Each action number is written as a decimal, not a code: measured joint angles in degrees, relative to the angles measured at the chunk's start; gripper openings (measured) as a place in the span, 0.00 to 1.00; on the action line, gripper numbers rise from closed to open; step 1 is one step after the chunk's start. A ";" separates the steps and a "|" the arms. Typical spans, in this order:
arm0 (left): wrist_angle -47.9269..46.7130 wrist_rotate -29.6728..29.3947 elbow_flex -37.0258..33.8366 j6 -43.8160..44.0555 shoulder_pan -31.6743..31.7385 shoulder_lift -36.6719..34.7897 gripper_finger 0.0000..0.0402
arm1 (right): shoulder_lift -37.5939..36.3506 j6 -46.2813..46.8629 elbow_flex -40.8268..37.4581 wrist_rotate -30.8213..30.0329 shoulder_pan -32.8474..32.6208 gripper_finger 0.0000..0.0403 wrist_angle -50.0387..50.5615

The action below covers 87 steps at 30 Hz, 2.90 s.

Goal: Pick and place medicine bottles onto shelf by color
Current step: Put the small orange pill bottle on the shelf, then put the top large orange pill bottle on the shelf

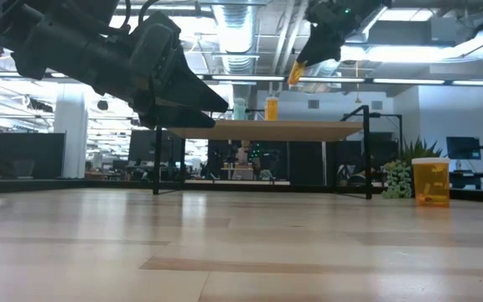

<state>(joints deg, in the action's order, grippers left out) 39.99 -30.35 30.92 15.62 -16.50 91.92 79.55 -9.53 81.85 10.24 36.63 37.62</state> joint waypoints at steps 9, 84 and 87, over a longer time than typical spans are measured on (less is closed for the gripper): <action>-0.06 1.05 -0.01 1.18 0.40 0.00 0.86 | 9.99 -0.17 9.52 0.59 2.72 0.39 6.25; -0.46 1.29 -0.02 1.57 0.42 0.00 0.86 | 18.10 1.99 15.69 1.66 6.31 0.57 15.65; -0.46 1.29 -0.02 1.57 0.42 0.00 0.86 | 16.60 2.00 18.34 1.55 6.29 0.57 18.12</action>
<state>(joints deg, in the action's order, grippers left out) 39.53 -29.06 30.89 17.19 -16.08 91.92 96.15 -7.53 100.19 11.79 42.92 55.74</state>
